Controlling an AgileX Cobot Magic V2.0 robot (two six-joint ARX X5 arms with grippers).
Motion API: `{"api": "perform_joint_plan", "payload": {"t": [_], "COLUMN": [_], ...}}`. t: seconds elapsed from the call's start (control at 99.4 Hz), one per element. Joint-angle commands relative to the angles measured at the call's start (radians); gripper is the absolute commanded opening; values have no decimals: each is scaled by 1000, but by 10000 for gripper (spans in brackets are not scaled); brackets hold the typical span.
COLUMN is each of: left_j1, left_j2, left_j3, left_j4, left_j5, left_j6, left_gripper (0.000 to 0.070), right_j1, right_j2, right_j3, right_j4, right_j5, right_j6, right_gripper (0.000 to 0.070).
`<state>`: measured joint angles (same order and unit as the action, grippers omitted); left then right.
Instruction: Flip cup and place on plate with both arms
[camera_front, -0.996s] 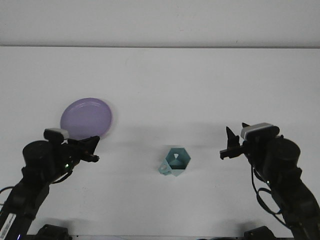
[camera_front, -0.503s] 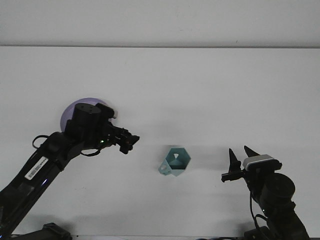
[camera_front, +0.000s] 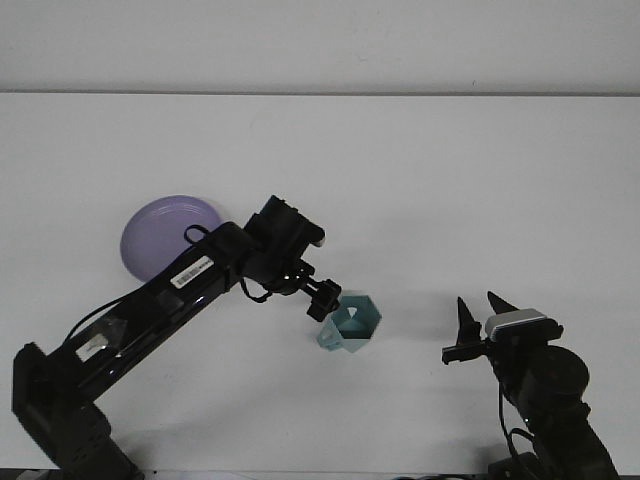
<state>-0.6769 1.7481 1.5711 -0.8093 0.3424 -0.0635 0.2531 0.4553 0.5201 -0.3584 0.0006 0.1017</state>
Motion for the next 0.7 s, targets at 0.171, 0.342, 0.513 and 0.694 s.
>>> {"api": "perform_joint_plan", "payload": {"t": [0.171, 0.342, 0.513, 0.694], "left_j1": [-59, -87, -104, -108], "left_j2": [150, 222, 263, 282], "left_j3": [117, 142, 142, 142], "left_j4": [-49, -54, -50, -45], "left_j5": [-31, -39, -40, -40], "left_j6": [34, 40, 56, 61], "left_gripper": [547, 546, 536, 72], "right_j1": [1, 1, 1, 0], "right_j2": [4, 4, 4, 4], "right_j3": [5, 5, 5, 5], "right_j4": [12, 14, 14, 14], "right_j5": [0, 0, 0, 0], "right_j6": [3, 3, 3, 3], "right_gripper": [337, 337, 337, 337]}}
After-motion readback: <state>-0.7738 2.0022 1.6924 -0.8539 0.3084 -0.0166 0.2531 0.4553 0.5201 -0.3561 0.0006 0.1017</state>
